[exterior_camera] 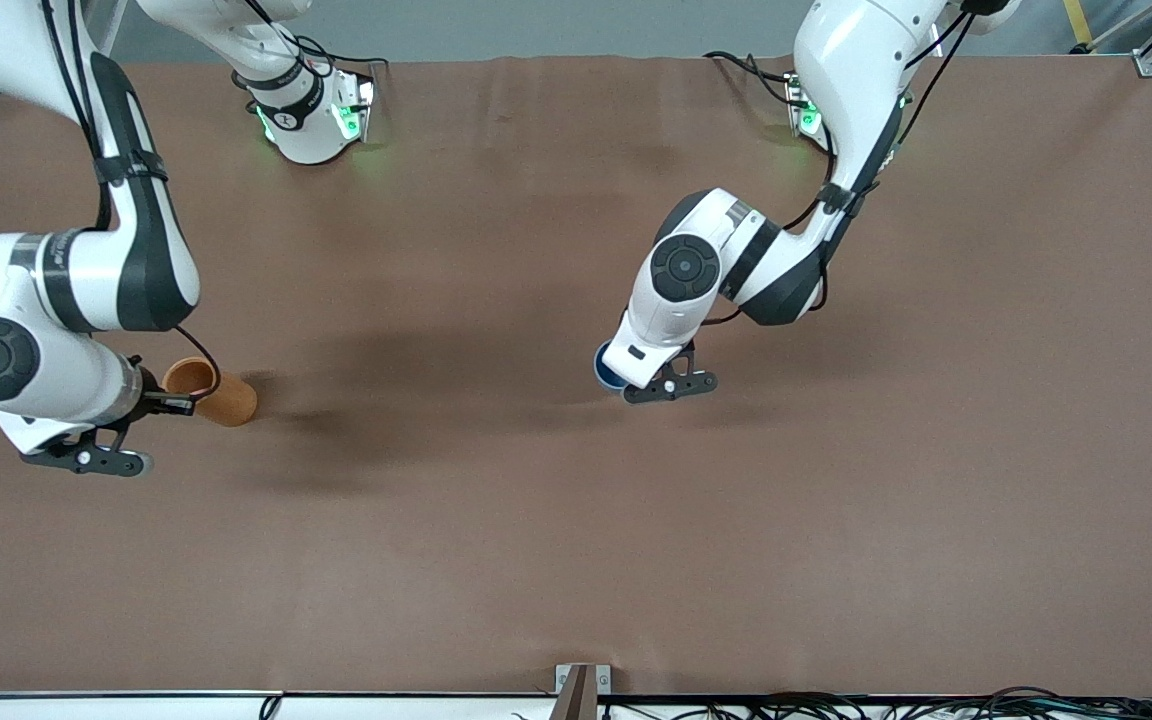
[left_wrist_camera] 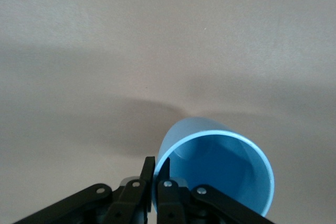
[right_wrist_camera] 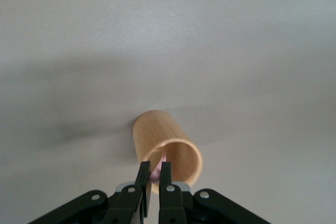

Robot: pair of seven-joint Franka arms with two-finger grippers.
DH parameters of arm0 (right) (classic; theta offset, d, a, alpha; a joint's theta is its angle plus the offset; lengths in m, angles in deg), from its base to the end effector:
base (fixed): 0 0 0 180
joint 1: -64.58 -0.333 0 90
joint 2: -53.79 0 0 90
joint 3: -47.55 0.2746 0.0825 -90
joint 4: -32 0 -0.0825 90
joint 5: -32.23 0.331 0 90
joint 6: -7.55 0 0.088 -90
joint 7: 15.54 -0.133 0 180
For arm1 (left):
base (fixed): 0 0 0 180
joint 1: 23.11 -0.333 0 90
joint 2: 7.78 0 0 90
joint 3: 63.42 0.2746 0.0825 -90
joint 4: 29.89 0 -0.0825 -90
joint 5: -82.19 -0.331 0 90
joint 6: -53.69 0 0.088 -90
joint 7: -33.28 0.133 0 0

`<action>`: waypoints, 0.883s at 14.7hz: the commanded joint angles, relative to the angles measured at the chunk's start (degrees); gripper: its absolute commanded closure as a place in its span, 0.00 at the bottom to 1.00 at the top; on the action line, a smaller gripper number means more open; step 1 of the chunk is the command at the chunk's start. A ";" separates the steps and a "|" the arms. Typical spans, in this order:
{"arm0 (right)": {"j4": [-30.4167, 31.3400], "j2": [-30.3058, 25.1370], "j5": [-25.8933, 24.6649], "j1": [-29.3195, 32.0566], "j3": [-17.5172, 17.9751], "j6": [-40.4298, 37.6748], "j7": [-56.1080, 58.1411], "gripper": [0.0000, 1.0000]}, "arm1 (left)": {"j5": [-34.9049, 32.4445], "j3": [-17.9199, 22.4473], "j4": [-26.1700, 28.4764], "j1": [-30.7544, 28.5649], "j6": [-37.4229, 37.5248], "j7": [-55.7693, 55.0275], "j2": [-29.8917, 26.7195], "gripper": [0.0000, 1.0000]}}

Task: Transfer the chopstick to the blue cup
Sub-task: 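Set the blue cup mid-table with the left gripper while the right gripper carries the stick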

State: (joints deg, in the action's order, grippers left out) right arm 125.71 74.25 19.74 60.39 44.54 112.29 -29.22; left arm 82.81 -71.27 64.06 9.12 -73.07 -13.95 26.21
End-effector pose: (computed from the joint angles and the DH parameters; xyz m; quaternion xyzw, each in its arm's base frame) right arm 0.5755 -0.0088 0.3585 0.9878 -0.0709 -0.0665 0.1214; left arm 0.4784 -0.3934 0.2443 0.9961 0.0768 -0.0350 0.0255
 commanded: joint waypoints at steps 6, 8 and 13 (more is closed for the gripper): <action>1.21 -18.42 0.80 -2.04 0.90 -10.61 -0.21 0.97 | -1.85 0.48 -0.09 0.99 -0.41 -0.67 1.34 0.96; 0.25 -20.63 4.04 -3.09 0.90 -10.52 -0.21 0.97 | -1.94 0.48 0.18 0.90 -0.41 -0.41 1.60 0.51; -1.16 -20.29 9.07 -11.70 0.90 -4.12 -2.13 0.98 | -2.37 0.74 -0.61 -0.32 4.31 0.29 -4.61 0.00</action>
State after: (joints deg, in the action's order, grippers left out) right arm 124.52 53.73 27.94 52.29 45.79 105.56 -29.60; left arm 81.66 -71.03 63.19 9.34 -72.66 -13.91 26.73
